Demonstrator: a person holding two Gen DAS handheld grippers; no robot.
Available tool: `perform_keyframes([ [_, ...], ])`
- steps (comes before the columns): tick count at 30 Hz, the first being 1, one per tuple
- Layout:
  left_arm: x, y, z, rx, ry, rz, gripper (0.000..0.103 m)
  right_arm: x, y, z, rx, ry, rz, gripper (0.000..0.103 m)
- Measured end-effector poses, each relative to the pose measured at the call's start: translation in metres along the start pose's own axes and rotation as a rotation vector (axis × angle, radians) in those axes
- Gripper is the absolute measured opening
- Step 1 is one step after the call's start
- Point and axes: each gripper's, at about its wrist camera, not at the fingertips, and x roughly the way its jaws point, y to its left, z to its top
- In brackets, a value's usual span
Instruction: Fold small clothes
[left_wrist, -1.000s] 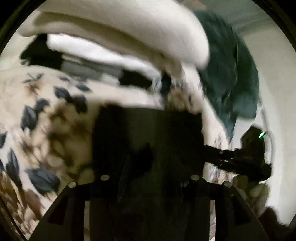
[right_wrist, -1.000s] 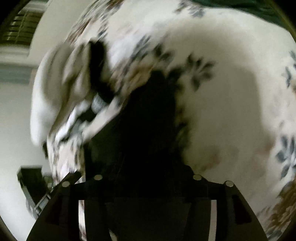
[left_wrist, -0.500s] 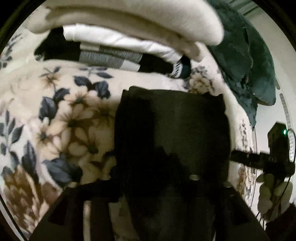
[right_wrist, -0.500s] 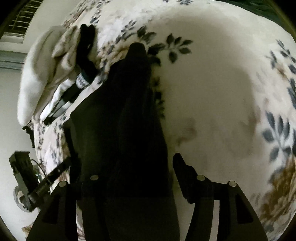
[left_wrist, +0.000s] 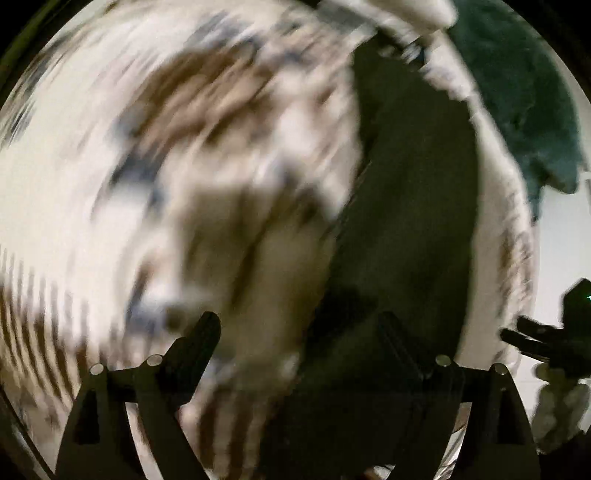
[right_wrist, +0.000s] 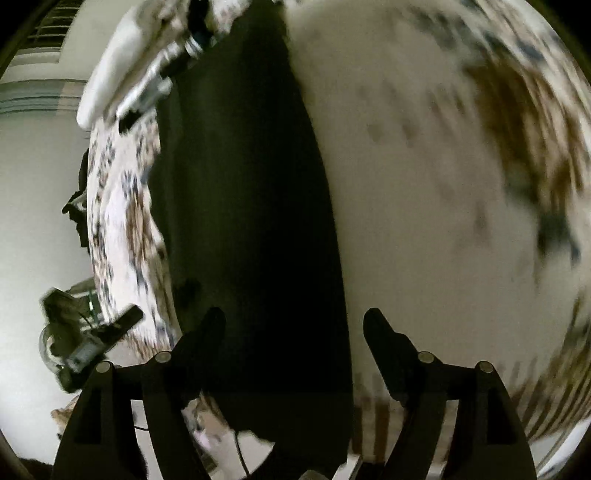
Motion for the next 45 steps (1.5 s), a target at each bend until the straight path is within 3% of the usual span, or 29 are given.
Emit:
perform_keyframes([
  [2,0.016,0.017,-0.031,-0.039,0.038,0.033,0.086,0.009,-0.016,-0.031,0.023,0.032,-0.012,0.079],
  [5,0.048,0.029,-0.058,-0.064,0.104,0.02,0.086,0.022,-0.035,-0.066,0.035,0.065,-0.059,0.079],
  [8,0.072,0.029,-0.06,-0.056,0.103,-0.017,0.103,0.033,-0.053,-0.089,0.072,0.087,-0.064,0.079],
  [11,0.082,0.025,-0.054,-0.07,0.086,0.01,0.103,0.04,-0.063,-0.104,0.076,0.092,-0.081,0.079],
  [17,0.069,0.019,-0.061,-0.084,0.044,0.007,0.103,0.044,-0.062,-0.116,0.062,0.095,-0.058,0.079],
  [20,0.046,0.014,-0.072,-0.098,0.002,-0.076,0.102,0.048,-0.056,-0.12,0.054,0.105,-0.035,0.079],
  [23,0.047,0.002,-0.089,-0.075,0.031,-0.132,0.101,0.065,-0.053,-0.129,0.046,0.14,-0.008,0.079],
  [27,0.085,-0.018,-0.118,0.013,0.148,-0.085,0.076,0.098,-0.057,-0.145,0.069,0.192,0.018,0.079],
  [29,0.088,-0.029,-0.126,0.06,0.12,-0.042,0.073,0.11,-0.059,-0.152,0.071,0.195,0.025,0.079],
  [31,0.086,-0.033,-0.125,0.055,0.105,-0.032,0.054,0.117,-0.056,-0.156,0.047,0.177,0.013,0.079],
  [32,0.085,-0.033,-0.125,0.046,0.101,-0.036,0.037,0.119,-0.052,-0.157,0.031,0.162,0.002,0.078],
  [33,0.082,-0.031,-0.127,0.041,0.099,-0.052,0.013,0.12,-0.047,-0.158,0.023,0.152,0.002,0.07],
  [34,0.079,-0.033,-0.129,0.043,0.099,-0.059,0.011,0.122,-0.042,-0.16,0.009,0.151,0.004,0.06],
  [35,0.073,-0.026,-0.133,0.051,0.096,-0.053,0.01,0.124,-0.039,-0.162,0.003,0.164,0.008,0.036],
  [36,0.068,-0.026,-0.133,0.054,0.091,-0.049,0.01,0.125,-0.038,-0.163,0.004,0.176,0.021,0.022],
  [39,0.055,-0.027,-0.137,0.036,0.075,-0.063,0.009,0.123,-0.032,-0.166,0.012,0.157,0.04,0.012],
  [45,0.021,-0.025,-0.132,-0.062,0.051,-0.178,0.009,0.091,-0.026,-0.168,0.066,0.112,0.178,0.01],
])
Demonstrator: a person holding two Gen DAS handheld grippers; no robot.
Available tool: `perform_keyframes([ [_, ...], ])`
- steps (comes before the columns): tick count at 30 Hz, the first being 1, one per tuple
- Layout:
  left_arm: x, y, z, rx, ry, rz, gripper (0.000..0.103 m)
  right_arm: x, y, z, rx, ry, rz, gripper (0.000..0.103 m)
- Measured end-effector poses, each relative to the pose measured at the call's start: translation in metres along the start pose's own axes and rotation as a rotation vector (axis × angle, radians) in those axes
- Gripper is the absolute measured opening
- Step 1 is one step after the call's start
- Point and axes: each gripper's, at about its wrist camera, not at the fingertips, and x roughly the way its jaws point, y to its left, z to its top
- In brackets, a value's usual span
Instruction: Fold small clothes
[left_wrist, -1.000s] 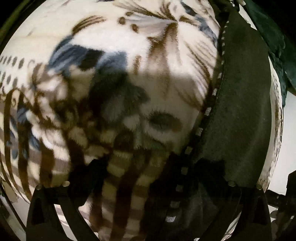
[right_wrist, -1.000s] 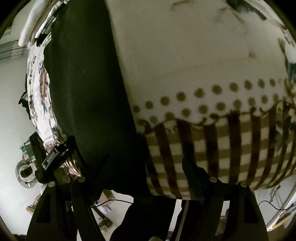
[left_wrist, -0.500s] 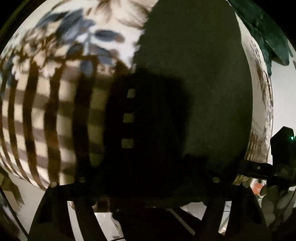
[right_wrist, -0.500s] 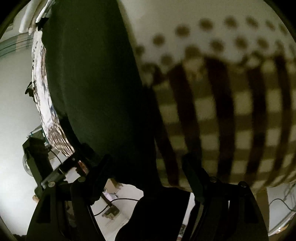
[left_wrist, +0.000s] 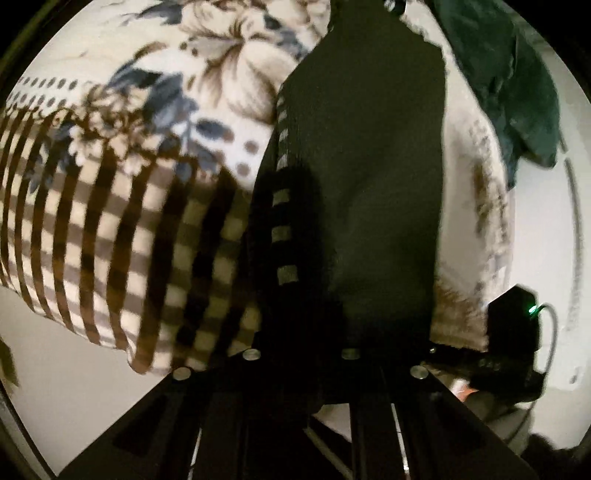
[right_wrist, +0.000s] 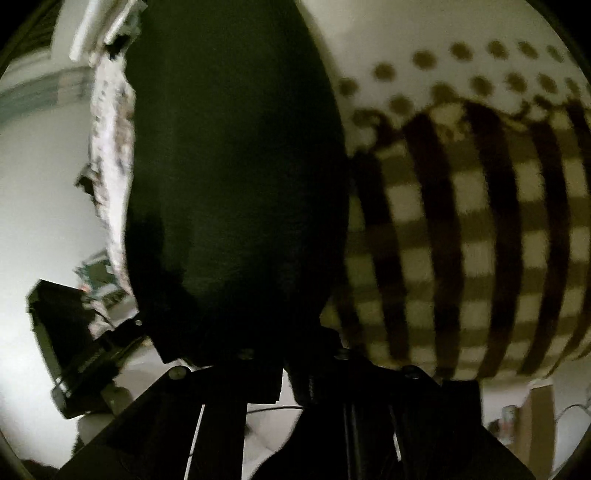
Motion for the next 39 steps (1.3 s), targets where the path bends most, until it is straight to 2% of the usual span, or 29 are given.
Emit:
perform_keyframes([
  [4,-0.03,0.003,0.01,-0.057,-0.02,-0.105,0.008,-0.035,0.012,0.004,0.023,-0.046,0.115,0.01],
  [7,-0.047,0.004,0.031,-0.092,-0.04,-0.182,0.008,-0.061,0.023,0.019,0.031,-0.097,0.185,0.01],
  [10,-0.053,-0.004,0.063,-0.116,-0.066,-0.256,0.008,-0.089,0.037,0.053,0.032,-0.149,0.245,0.01],
  [13,-0.059,-0.02,0.103,-0.119,-0.1,-0.298,0.008,-0.102,0.056,0.092,0.025,-0.193,0.266,0.01],
  [17,-0.05,-0.043,0.174,-0.11,-0.137,-0.325,0.008,-0.119,0.083,0.17,-0.012,-0.276,0.236,0.009],
  [26,-0.011,-0.061,0.331,-0.105,-0.129,-0.318,0.009,-0.115,0.136,0.355,0.013,-0.374,0.145,0.009],
  [31,0.023,-0.06,0.405,-0.156,-0.087,-0.364,0.012,-0.107,0.151,0.427,0.084,-0.4,0.156,0.011],
  [34,0.035,-0.056,0.424,-0.16,-0.074,-0.361,0.018,-0.101,0.15,0.461,0.13,-0.405,0.206,0.018],
  [35,0.037,-0.054,0.427,-0.159,-0.077,-0.365,0.023,-0.102,0.149,0.465,0.131,-0.414,0.22,0.029],
  [36,0.039,-0.052,0.429,-0.155,-0.081,-0.369,0.035,-0.104,0.149,0.465,0.124,-0.424,0.231,0.045],
  [38,0.04,-0.047,0.432,-0.152,-0.09,-0.425,0.046,-0.11,0.152,0.468,0.091,-0.449,0.217,0.059],
  [39,0.039,-0.046,0.431,-0.148,-0.092,-0.439,0.05,-0.111,0.153,0.466,0.075,-0.449,0.195,0.06],
])
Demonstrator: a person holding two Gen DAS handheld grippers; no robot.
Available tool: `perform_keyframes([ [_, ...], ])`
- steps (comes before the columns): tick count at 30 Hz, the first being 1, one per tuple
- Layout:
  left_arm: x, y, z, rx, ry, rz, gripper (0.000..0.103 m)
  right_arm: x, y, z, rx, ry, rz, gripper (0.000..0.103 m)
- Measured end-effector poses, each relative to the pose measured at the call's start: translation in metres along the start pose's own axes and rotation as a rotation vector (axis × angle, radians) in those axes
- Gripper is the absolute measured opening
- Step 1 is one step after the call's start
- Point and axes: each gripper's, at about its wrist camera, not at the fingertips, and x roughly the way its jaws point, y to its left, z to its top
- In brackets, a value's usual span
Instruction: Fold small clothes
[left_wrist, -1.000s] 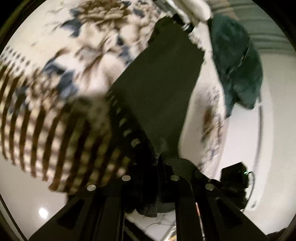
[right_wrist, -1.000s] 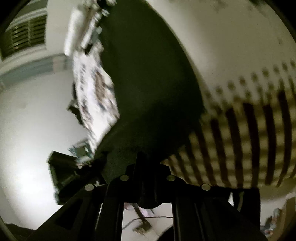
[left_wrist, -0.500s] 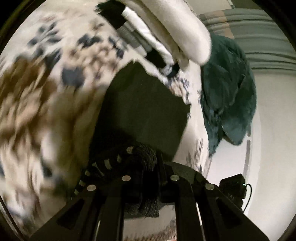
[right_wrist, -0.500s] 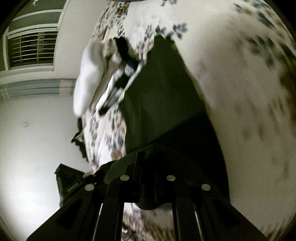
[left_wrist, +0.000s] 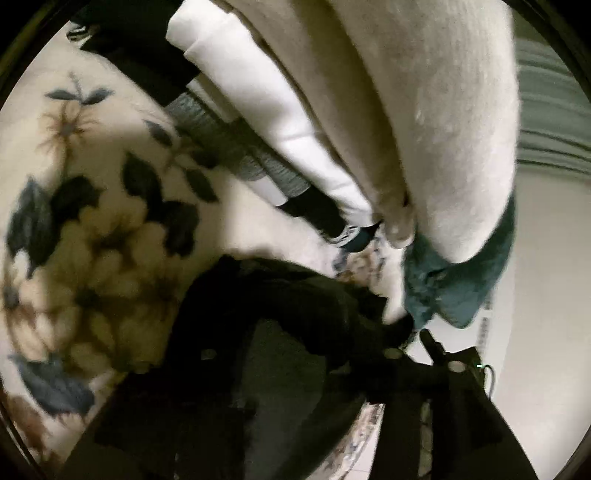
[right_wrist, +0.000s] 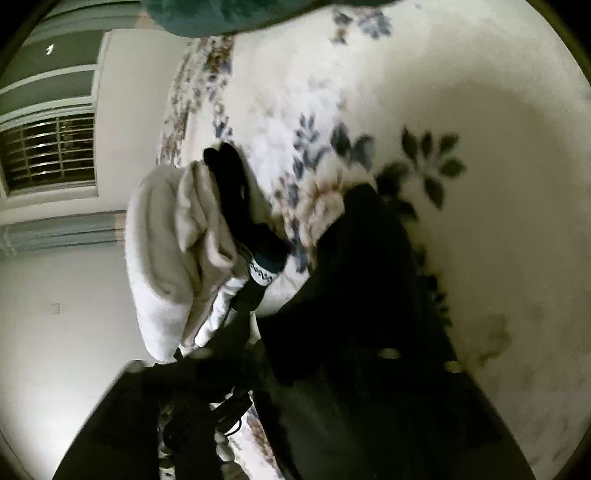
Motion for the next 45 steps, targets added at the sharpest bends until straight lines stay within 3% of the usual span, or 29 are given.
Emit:
perform_keyframes([
  [2,-0.005,-0.003,-0.002,0.027,-0.003,-0.006,0.053,-0.006,0.002,-0.006,-0.047,0.011,-0.046,0.063],
  [3,-0.008,-0.006,-0.001,0.047,-0.008,0.0,0.056,-0.01,0.002,-0.009,-0.078,0.016,-0.079,0.07],
  [7,-0.037,-0.02,-0.026,0.171,-0.048,0.084,0.057,-0.028,-0.002,-0.028,-0.192,0.046,-0.199,0.075],
  [11,-0.069,-0.013,-0.076,0.181,-0.071,0.106,0.057,-0.041,-0.015,-0.045,-0.293,0.124,-0.321,0.089],
  [14,-0.084,0.009,-0.131,0.132,-0.064,0.131,0.058,-0.045,-0.021,-0.048,-0.35,0.177,-0.363,0.092],
  [17,-0.08,0.034,-0.19,0.026,-0.063,0.141,0.058,-0.034,-0.024,-0.034,-0.381,0.23,-0.354,0.096],
  [20,-0.053,0.061,-0.239,-0.136,-0.058,0.077,0.058,-0.01,-0.022,-0.01,-0.381,0.284,-0.298,0.096],
  [22,-0.028,0.067,-0.253,-0.197,-0.068,0.016,0.058,0.011,-0.022,0.007,-0.383,0.315,-0.268,0.096],
  [25,0.012,0.063,-0.246,-0.194,-0.122,0.015,0.058,0.052,-0.031,0.033,-0.363,0.397,-0.22,0.096],
  [27,0.027,0.061,-0.233,-0.198,-0.198,0.047,0.058,0.067,-0.034,0.038,-0.363,0.431,-0.205,0.103],
  [31,0.032,0.057,-0.22,-0.27,-0.351,0.047,0.058,0.073,-0.03,0.04,-0.349,0.445,-0.112,0.103],
  [32,0.03,0.054,-0.22,-0.274,-0.378,0.057,0.052,0.074,-0.031,0.04,-0.333,0.447,-0.088,0.103],
  [34,0.023,0.048,-0.222,-0.252,-0.42,0.073,0.037,0.075,-0.03,0.037,-0.303,0.453,-0.025,0.098],
  [35,0.02,0.048,-0.223,-0.24,-0.424,0.076,0.03,0.078,-0.03,0.032,-0.303,0.465,-0.022,0.078],
  [36,0.018,0.047,-0.221,-0.23,-0.422,0.075,0.027,0.081,-0.029,0.029,-0.315,0.466,-0.053,0.047],
  [37,0.015,0.046,-0.219,-0.225,-0.416,0.069,0.025,0.084,-0.03,0.023,-0.33,0.46,-0.109,0.038],
  [39,0.007,0.046,-0.208,-0.213,-0.398,0.057,0.023,0.078,-0.033,0.018,-0.313,0.432,-0.125,0.028],
  [45,-0.021,0.039,-0.19,-0.133,-0.336,0.046,0.023,0.029,-0.057,-0.017,-0.229,0.389,-0.124,0.022],
])
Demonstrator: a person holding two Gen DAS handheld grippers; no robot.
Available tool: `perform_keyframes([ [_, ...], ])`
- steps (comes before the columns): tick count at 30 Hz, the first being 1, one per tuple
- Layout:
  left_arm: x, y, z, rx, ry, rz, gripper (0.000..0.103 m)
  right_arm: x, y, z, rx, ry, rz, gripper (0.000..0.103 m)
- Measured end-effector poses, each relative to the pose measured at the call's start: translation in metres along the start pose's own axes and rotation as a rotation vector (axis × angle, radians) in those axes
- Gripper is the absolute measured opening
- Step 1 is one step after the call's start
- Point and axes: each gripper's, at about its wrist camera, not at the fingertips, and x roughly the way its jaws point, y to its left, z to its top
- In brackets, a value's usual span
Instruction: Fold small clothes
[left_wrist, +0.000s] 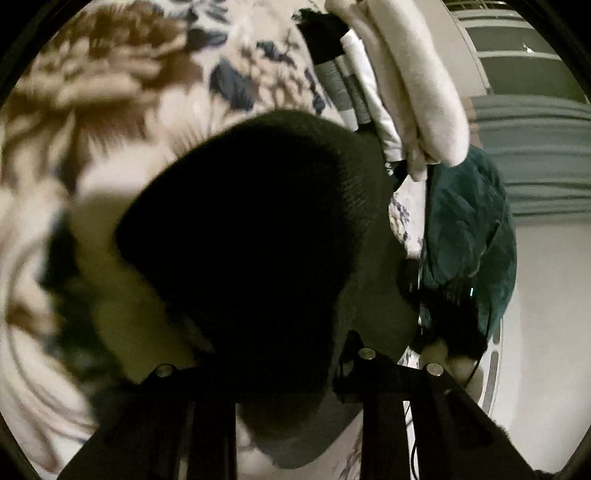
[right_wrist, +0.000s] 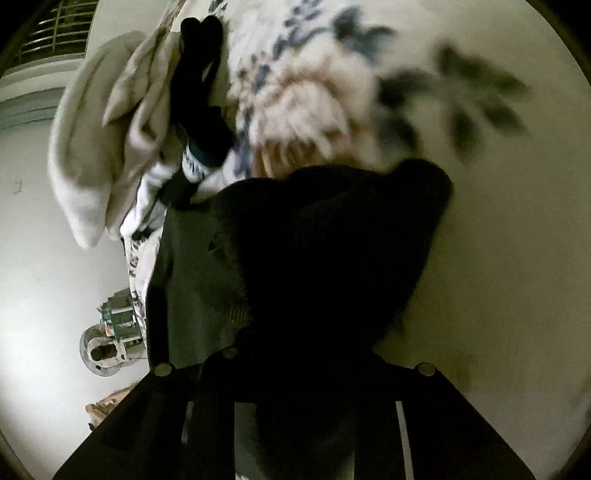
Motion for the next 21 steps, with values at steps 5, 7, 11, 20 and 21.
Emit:
perform_keyframes([
  [5,-0.009,0.009,0.021,0.066,0.106,0.0,0.022,-0.037,-0.031,-0.114,0.133,-0.013,0.034,0.017],
  [7,0.0,0.01,0.026,0.105,0.181,0.009,0.023,-0.043,-0.041,-0.163,0.208,-0.015,0.058,0.016],
  [11,0.013,0.018,0.029,0.135,0.275,0.046,0.036,-0.036,-0.065,-0.193,0.282,-0.02,0.032,0.018],
  [20,-0.005,0.036,0.01,0.054,0.18,0.076,0.062,-0.054,0.003,-0.164,-0.072,0.084,-0.356,0.051],
  [21,-0.008,0.037,0.006,0.042,0.164,0.077,0.062,-0.058,0.021,-0.166,-0.143,0.088,-0.4,0.052],
])
